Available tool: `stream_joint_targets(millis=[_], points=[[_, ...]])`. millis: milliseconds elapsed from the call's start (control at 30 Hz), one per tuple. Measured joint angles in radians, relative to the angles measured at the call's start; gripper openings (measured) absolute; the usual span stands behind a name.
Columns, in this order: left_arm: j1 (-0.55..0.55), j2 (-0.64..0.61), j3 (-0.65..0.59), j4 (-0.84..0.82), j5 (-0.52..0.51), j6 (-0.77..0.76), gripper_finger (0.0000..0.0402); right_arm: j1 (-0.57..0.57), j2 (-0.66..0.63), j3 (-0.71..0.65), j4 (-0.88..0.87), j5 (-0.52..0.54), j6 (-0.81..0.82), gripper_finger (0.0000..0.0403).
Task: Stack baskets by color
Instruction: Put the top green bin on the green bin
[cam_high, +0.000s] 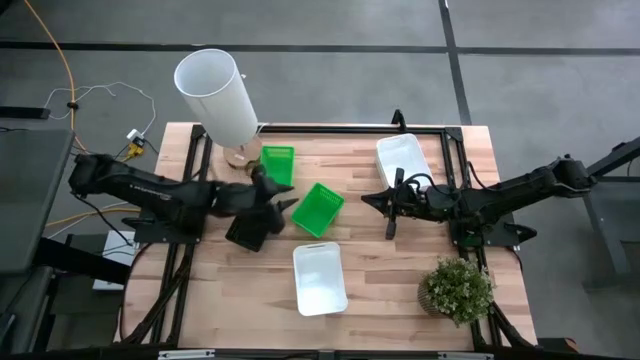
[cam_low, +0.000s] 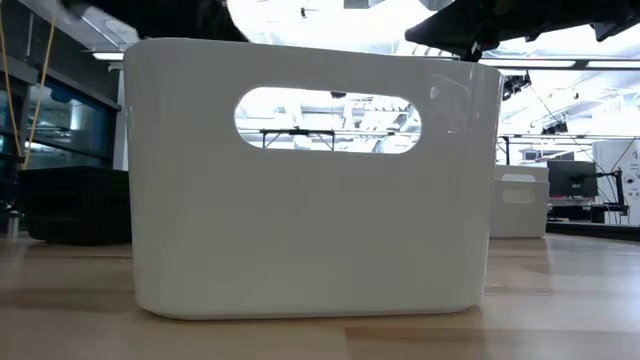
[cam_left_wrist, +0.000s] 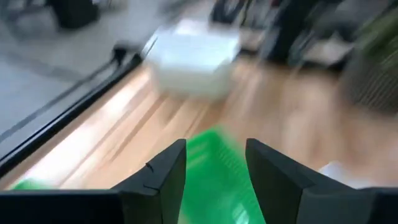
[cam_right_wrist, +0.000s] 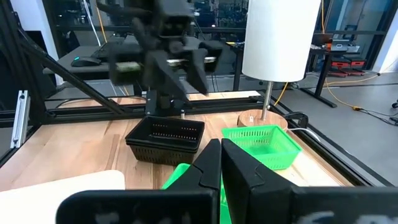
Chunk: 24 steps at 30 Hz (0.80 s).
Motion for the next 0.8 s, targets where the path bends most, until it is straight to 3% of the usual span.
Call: stream_joint_targets(millis=[67, 167, 267, 500, 800], points=[[0.042, 0.049, 0.098, -0.202, 0.006, 0.003, 0.0162, 0.000, 0.000, 0.000, -0.001, 0.000, 0.005, 0.0000], [0.129, 0.127, 0.220, -0.478, 0.100, 0.013, 0.0177, 0.000, 0.000, 0.000, -0.001, 0.000, 0.007, 0.0000], [0.221, 0.209, 0.299, -0.644, 0.190, 0.056, 0.0195, 0.000, 0.000, 0.000, -0.001, 0.000, 0.007, 0.0000], [0.397, 0.361, 0.392, -0.709, 0.459, 0.216, 0.0222, 0.000, 0.000, 0.000, -0.003, 0.000, 0.000, 0.0000], [0.483, 0.495, 0.419, -0.767, 0.452, 0.352, 0.0225, 0.000, 0.000, 0.000, -0.032, 0.000, 0.000, 0.0000]])
